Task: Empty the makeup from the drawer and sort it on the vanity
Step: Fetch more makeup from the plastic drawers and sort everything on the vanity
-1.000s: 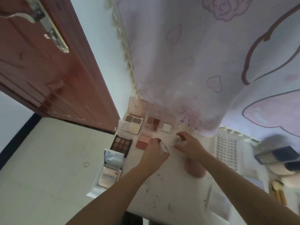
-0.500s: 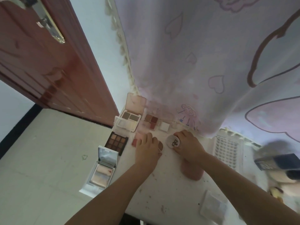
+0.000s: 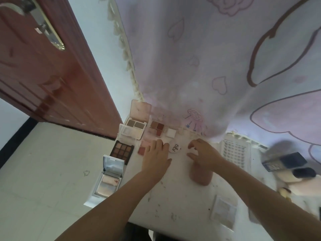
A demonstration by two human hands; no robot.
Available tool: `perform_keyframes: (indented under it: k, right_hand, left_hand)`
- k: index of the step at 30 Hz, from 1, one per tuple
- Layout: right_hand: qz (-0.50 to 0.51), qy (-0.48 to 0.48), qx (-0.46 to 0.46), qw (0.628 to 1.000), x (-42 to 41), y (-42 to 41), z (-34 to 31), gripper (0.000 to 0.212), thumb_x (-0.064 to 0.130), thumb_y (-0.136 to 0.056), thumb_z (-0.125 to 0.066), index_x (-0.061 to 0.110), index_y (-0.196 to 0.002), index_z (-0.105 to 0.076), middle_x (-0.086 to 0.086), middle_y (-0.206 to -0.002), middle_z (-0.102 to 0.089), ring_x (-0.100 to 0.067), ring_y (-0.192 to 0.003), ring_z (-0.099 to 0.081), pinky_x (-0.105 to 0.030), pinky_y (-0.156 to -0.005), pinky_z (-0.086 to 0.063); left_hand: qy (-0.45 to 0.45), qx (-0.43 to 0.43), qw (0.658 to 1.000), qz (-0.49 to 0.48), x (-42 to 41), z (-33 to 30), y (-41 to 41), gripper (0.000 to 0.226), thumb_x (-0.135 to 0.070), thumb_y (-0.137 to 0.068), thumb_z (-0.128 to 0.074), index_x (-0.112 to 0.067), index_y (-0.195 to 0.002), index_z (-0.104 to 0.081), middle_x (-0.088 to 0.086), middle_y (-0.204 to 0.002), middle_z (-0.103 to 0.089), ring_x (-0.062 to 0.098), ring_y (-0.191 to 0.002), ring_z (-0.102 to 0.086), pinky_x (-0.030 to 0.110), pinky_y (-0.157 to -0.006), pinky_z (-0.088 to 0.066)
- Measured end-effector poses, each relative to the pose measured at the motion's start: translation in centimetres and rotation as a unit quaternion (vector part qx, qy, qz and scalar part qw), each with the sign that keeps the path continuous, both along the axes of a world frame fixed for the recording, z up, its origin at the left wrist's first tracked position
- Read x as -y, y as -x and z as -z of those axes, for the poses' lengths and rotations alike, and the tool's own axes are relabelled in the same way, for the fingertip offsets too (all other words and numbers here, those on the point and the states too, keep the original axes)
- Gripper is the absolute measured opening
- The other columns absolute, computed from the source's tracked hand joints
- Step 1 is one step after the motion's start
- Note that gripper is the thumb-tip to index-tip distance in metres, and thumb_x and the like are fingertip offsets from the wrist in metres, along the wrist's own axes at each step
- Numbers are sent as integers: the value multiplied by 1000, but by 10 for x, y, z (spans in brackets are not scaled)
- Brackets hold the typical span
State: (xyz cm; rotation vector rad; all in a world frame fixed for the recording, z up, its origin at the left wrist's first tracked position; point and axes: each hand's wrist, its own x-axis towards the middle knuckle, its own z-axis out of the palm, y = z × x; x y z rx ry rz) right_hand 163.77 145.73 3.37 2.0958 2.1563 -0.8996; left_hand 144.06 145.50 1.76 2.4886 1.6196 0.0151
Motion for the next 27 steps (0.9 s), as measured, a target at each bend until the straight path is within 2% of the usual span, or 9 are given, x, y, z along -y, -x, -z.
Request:
perform_keyframes:
  k: [3,7,12,15,16,17,19,21,27]
  right_hand:
    - [-23,30,41,998,31,-22,-7,30,34,-90,-56,20,-117,-54,-1,-122,-51,-19,-106,-52,-32,-89,-45]
    - [-55,-44,117,991,77,-14,11,53,47,-85,-55,21,-130,-43,1,-131,-42,-22,-115,-47,-33,-89,-43]
    - [-15,-117,139,983,89,2,21,48,40,-82,-58,15,-123,-50,-6,-124,-51,-28,-111,-52,-33,-82,-41]
    - [-2,-79,125,989,85,6,16,54,47,-82,-57,18,-125,-43,-4,-127,-47,-25,-114,-46,-30,-88,-39]
    - [19,-54,91,994,83,9,12,59,48,-79,-60,17,-126,-42,-5,-127,-46,-25,-114,-44,-30,-91,-40]
    - [47,-36,48,997,81,14,6,62,48,-77,-63,17,-125,-41,-5,-126,-47,-24,-114,-44,-30,-91,-41]
    - [90,-37,-32,995,78,27,-8,59,49,-73,-66,20,-119,-41,-2,-119,-48,-19,-107,-45,-28,-83,-41]
    - [90,-52,-77,992,76,42,-21,55,51,-72,-66,25,-113,-41,3,-109,-48,-15,-100,-46,-27,-77,-40]
    - [52,-38,-153,986,64,65,-49,56,46,-68,-73,26,-113,-47,7,-110,-53,-12,-101,-52,-30,-85,-47]
  left_hand:
    - [57,102,992,52,22,-2,-20,34,-31,-92,-50,-11,-120,-53,10,-116,-52,29,-110,-46,36,-96,-37]
    - [306,189,933,5,44,4,-50,28,-12,-93,-42,-4,-117,-54,17,-114,-56,32,-107,-53,38,-90,-42]
    - [377,291,877,-68,47,4,-52,32,-7,-89,-42,-6,-116,-60,11,-104,-63,25,-95,-58,33,-85,-44]
    - [433,349,821,-131,48,-1,-43,32,-18,-95,-40,-13,-124,-54,8,-108,-61,19,-88,-56,30,-76,-46]
    - [465,384,779,-173,49,-4,-39,32,-24,-98,-40,-14,-124,-54,10,-110,-62,20,-89,-59,31,-76,-49]
    - [514,429,710,-220,48,-7,-35,34,-31,-99,-39,-12,-123,-54,12,-108,-63,22,-87,-62,33,-76,-52]
    - [621,515,524,-273,45,-14,-23,46,-45,-99,-37,-9,-121,-56,15,-103,-65,28,-87,-65,39,-77,-56]
    - [664,569,408,-261,43,-20,-8,55,-52,-95,-39,-10,-126,-56,15,-115,-66,29,-101,-65,41,-80,-56]
    - [655,644,329,-220,48,-29,28,57,-53,-92,-46,-10,-126,-60,16,-131,-57,25,-114,-60,37,-92,-50]
